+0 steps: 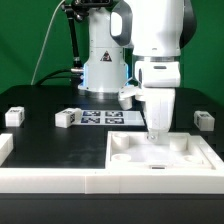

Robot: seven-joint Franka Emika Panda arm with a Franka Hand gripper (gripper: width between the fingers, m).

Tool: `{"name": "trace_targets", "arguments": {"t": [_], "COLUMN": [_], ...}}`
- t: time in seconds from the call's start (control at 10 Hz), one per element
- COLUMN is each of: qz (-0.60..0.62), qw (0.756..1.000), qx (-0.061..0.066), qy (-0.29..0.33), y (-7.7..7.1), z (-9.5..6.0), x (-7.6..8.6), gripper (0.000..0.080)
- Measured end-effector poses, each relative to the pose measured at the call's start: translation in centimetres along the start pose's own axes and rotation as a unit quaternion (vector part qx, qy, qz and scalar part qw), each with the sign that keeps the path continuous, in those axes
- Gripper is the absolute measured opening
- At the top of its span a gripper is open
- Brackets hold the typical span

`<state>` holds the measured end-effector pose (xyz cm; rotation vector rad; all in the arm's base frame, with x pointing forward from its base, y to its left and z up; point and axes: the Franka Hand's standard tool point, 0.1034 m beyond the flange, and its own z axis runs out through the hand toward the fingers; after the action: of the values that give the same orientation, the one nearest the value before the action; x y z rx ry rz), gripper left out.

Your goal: Assemble one leg

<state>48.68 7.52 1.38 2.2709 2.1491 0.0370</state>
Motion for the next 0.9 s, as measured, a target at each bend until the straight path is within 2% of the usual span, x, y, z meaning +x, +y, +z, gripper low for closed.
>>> {"name": "trace_targets", "arguments": {"t": [0.4,0.5,0.6,0.8,0.9], "qz": [0.003,0.003,0.003,0.003,0.003], "qw": [1.0,1.0,1.0,1.0,1.0], "qx": [0.0,0.0,0.0,0.0,0.0], "qy": [0.0,0.0,0.0,0.0,0.0], "y": [-0.04,-0.04,-0.04,-0.04,-0.04], "z": [0.01,0.01,0.01,0.02,0.02], "x": [-0.08,-0.09,-0.1,-0.11,-0.11], "gripper": [0.0058,0.0301,0.0301,0.0594,0.0632]}}
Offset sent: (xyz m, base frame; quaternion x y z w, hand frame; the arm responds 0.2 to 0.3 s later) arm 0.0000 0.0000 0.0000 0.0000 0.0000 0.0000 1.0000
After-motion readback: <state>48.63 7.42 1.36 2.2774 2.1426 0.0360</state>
